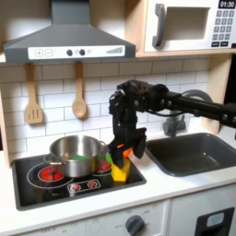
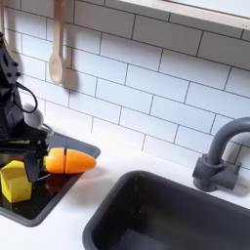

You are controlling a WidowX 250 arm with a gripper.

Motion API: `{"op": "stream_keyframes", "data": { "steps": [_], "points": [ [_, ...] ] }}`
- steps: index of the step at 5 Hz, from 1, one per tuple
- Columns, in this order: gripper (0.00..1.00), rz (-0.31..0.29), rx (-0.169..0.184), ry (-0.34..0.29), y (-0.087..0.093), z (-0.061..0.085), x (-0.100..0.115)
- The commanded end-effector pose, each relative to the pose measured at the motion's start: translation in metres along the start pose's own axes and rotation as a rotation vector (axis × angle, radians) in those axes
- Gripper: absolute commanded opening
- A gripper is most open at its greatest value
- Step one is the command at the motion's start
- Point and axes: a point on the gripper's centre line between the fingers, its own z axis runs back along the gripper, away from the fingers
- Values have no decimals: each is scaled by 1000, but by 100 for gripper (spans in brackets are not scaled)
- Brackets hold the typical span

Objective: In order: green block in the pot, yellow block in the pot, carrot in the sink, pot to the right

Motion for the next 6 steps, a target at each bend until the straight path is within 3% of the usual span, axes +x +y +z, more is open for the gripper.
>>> {"op": "stream_keyframes", "data": {
  "steps": [1, 2, 6],
  "points": [
    [100, 22, 31, 25, 9, -4, -9],
    [100, 23, 40, 50, 10, -10, -11],
    [100, -2, 45, 36, 6, -12, 0]
  ]
}}
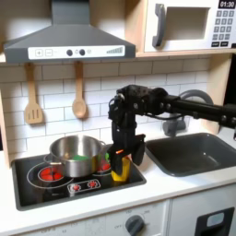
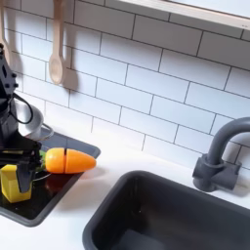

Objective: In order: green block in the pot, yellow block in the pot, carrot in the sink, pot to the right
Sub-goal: 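Put the yellow block in the pot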

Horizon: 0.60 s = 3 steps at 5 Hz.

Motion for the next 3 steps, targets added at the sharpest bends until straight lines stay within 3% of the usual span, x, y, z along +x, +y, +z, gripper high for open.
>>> {"op": "stream_keyframes", "data": {
  "steps": [1, 3],
  "points": [
    [100, -14, 3, -2, -6, -5, 11],
    [100, -23, 1, 9, -10, -15, 16]
  ]
}}
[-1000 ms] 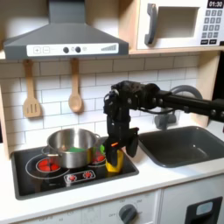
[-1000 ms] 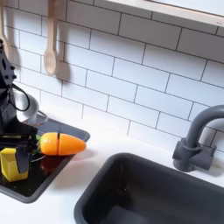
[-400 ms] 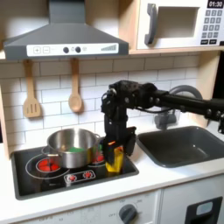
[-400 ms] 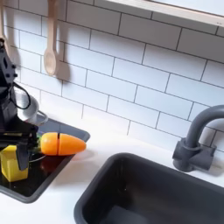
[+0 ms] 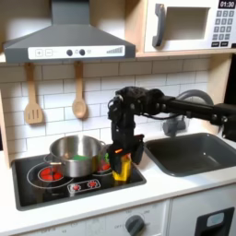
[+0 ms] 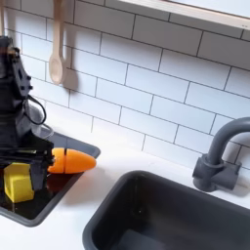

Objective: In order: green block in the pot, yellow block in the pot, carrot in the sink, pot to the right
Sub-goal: 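Put the yellow block in the pot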

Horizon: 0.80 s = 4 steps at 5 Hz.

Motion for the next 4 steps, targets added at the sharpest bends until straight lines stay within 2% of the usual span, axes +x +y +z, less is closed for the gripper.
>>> {"op": "stream_keyframes", "data": {
  "steps": [1, 2, 4],
  "points": [
    [100, 8, 3, 21, 4, -10, 3],
    [100, 6, 4, 28, 4, -14, 1],
    [100, 17, 32, 2, 11, -9, 4]
  ]
}}
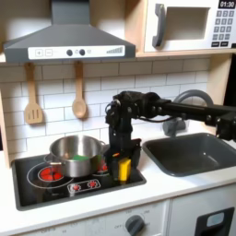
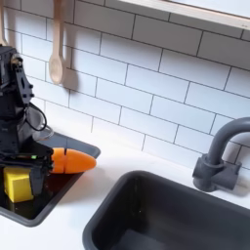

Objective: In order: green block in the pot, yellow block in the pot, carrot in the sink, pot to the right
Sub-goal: 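Put the yellow block in the pot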

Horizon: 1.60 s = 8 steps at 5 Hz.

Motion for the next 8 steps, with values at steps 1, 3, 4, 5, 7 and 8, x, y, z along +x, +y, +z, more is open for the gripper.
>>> {"op": "stream_keyframes", "data": {
  "steps": [1, 3, 4, 5, 7, 8],
  "points": [
    [100, 11, 12, -17, -2, -1, 0],
    [100, 31, 2, 16, 2, -10, -8],
    [100, 32, 2, 26, 1, -13, -11],
    [0, 44, -31, 5, -4, -9, -13],
    [0, 51, -44, 6, -9, -7, -12],
    [100, 49, -48, 21, -8, -7, -14]
  ]
}}
